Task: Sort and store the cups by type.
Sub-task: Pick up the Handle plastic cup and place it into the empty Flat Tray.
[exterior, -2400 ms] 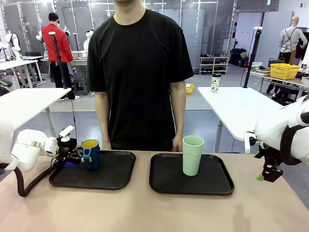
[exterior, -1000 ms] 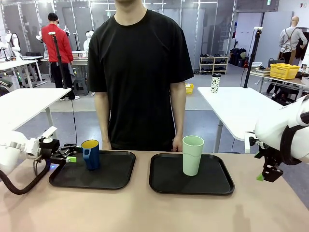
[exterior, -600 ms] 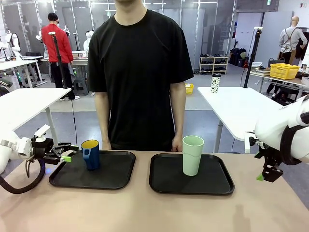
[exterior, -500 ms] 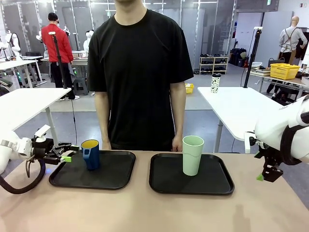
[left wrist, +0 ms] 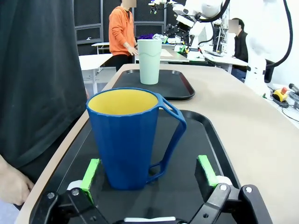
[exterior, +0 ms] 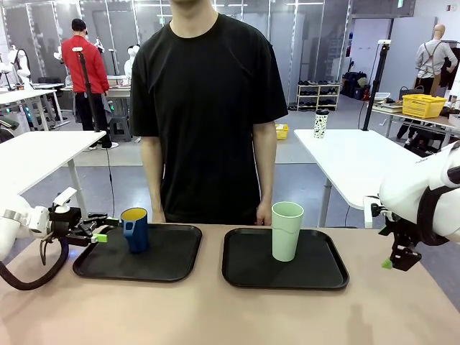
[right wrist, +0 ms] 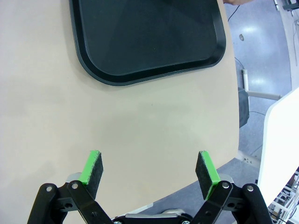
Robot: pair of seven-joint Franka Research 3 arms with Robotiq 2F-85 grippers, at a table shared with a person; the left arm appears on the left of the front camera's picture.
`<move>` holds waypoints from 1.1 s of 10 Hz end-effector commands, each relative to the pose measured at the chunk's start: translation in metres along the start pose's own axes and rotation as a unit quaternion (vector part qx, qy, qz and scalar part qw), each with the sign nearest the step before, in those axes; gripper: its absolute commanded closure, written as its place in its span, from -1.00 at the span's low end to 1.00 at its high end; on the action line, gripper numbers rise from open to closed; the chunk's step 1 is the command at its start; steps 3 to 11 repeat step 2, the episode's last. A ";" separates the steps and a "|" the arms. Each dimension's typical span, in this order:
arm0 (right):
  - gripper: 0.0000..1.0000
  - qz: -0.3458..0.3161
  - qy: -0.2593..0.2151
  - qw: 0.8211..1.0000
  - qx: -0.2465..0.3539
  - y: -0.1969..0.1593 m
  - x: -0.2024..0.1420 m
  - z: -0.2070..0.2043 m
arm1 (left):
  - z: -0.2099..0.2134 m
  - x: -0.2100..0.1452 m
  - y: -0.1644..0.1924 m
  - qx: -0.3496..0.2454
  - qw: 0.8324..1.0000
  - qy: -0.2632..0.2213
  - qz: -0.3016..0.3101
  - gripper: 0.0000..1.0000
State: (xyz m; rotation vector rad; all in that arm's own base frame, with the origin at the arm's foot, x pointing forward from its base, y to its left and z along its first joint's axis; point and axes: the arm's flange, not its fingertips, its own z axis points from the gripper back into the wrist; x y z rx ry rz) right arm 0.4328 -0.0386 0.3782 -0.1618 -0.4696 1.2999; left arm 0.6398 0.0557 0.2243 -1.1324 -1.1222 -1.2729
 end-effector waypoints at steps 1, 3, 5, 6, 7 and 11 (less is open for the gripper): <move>-1.00 0.000 -0.003 1.000 -0.007 0.000 0.002 -0.002 | -0.001 0.001 0.005 -0.001 1.000 -0.001 0.001 -1.00; -1.00 0.000 -0.003 1.000 -0.007 0.000 0.002 -0.002 | -0.001 0.001 0.005 -0.001 1.000 -0.001 0.001 -1.00; -1.00 0.000 -0.003 1.000 -0.007 0.000 0.002 -0.002 | -0.001 0.001 0.005 -0.001 1.000 -0.001 0.001 -1.00; -1.00 0.000 -0.003 1.000 -0.007 0.000 0.002 -0.002 | -0.001 0.001 0.005 -0.001 1.000 -0.001 0.001 -1.00; -1.00 0.000 -0.003 1.000 -0.007 0.000 0.002 -0.002 | -0.001 0.001 0.005 -0.001 1.000 -0.001 0.001 -1.00; -1.00 0.000 -0.003 1.000 -0.007 0.000 0.002 -0.002 | -0.001 0.001 0.005 -0.001 1.000 -0.001 0.001 -1.00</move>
